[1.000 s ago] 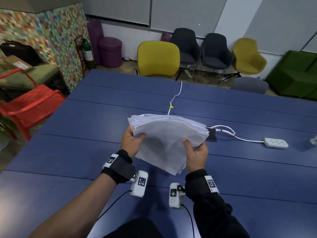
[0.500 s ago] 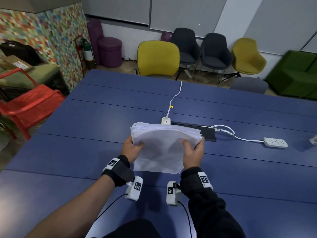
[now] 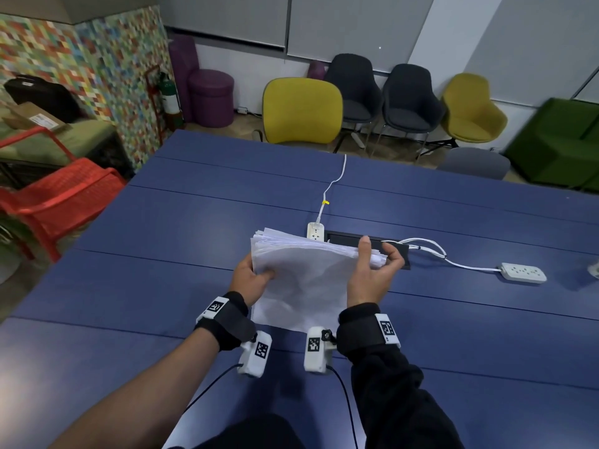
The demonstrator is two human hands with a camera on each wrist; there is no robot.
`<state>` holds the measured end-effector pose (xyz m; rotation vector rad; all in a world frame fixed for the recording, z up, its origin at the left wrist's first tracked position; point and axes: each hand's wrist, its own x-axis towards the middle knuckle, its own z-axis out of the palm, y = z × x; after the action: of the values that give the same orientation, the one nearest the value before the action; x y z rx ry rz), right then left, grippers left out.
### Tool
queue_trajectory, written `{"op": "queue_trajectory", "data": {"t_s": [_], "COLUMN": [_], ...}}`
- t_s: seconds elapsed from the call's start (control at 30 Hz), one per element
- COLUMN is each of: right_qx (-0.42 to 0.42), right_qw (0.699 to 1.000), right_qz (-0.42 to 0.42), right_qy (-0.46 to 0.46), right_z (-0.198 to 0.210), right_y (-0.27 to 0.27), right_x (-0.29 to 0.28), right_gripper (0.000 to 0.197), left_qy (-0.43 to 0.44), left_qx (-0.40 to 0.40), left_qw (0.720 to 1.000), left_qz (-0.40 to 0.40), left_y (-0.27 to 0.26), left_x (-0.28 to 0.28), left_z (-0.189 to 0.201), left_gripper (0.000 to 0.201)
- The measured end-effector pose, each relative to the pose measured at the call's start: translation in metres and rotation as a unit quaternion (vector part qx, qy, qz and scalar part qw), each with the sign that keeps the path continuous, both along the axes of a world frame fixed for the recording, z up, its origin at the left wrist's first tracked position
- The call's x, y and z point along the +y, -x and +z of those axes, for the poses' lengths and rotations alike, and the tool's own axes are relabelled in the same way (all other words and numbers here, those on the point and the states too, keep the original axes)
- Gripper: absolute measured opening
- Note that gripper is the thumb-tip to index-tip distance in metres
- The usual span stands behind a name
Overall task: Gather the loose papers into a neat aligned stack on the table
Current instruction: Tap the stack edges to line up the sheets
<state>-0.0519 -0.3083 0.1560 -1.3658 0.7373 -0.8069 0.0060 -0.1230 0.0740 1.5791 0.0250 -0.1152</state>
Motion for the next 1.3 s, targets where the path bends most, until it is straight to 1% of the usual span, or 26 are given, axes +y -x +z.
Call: {"op": "queue_trajectory", "data": {"t_s": [0.13, 0.3, 0.4, 0.53, 0.63, 0.77, 0.87, 0.93, 0.97, 1.0, 1.07, 1.1, 1.13, 1.2, 1.27, 1.3], "right_qx": [-0.01, -0.007, -0.012, -0.028, -0.054, -0.075, -0.085, -0.094, -0.103, -0.106, -0.084, -0.055, -0.017, 0.04, 0.053, 0.049], "right_qw": [1.0, 0.999, 0.998, 0.994, 0.989, 0.987, 0.982, 0.976, 0.971, 0.965, 0.959, 0.959, 0.962, 0.971, 0.979, 0.981], "right_qz": [0.015, 0.042, 0.053, 0.077, 0.102, 0.119, 0.144, 0.169, 0.185, 0.204, 0.24, 0.249, 0.246, 0.219, 0.194, 0.187], "right_qy": [0.013, 0.027, 0.036, 0.073, 0.089, 0.08, 0.087, 0.102, 0.115, 0.124, 0.122, 0.12, 0.119, 0.085, 0.037, 0.021], "right_z": [-0.003, -0.009, -0.007, -0.007, -0.009, -0.01, -0.012, -0.013, -0.014, -0.017, -0.028, -0.034, -0.04, -0.047, -0.05, -0.05], "right_y": [0.001, 0.0, 0.001, 0.004, 0.008, 0.006, 0.007, 0.011, 0.015, 0.018, 0.022, 0.024, 0.023, 0.019, 0.013, 0.011], "right_x": [-0.004, -0.007, -0.009, -0.01, -0.011, -0.015, -0.016, -0.019, -0.021, -0.026, -0.035, -0.038, -0.039, -0.038, -0.036, -0.034], "right_gripper": [0.033, 0.015, 0.012, 0.008, 0.018, 0.02, 0.029, 0.031, 0.036, 0.044, 0.061, 0.063, 0.061, 0.05, 0.039, 0.038], "left_qy": [0.0, -0.005, -0.007, -0.006, -0.005, -0.008, -0.014, -0.012, -0.012, -0.012, -0.022, -0.024, -0.019, -0.003, 0.027, 0.048], "left_qx": [-0.004, -0.002, -0.004, -0.005, 0.003, -0.002, 0.004, 0.013, 0.02, 0.024, 0.025, 0.023, 0.019, 0.01, -0.003, -0.015], "left_qw": [1.0, 1.0, 1.0, 1.0, 1.0, 1.0, 1.0, 1.0, 1.0, 1.0, 0.999, 0.999, 1.0, 1.0, 1.0, 0.999], "left_qz": [0.004, 0.003, 0.004, 0.005, 0.004, -0.005, -0.01, -0.012, -0.013, -0.015, -0.017, -0.015, -0.012, 0.001, 0.016, 0.021], "left_y": [0.002, 0.002, 0.001, 0.001, 0.003, 0.003, 0.002, 0.001, 0.001, -0.001, -0.002, -0.002, -0.002, 0.0, 0.005, 0.008], "left_x": [-0.002, 0.0, -0.001, -0.001, -0.002, -0.001, 0.001, 0.003, 0.004, 0.005, 0.006, 0.007, 0.005, 0.0, -0.007, -0.009], "left_z": [0.002, 0.002, 0.001, 0.0, 0.001, 0.004, 0.003, 0.004, 0.005, 0.005, 0.008, 0.011, 0.014, 0.022, 0.033, 0.038], "left_gripper": [0.04, 0.04, 0.04, 0.039, 0.039, 0.04, 0.042, 0.043, 0.043, 0.042, 0.041, 0.041, 0.041, 0.041, 0.039, 0.039]}}
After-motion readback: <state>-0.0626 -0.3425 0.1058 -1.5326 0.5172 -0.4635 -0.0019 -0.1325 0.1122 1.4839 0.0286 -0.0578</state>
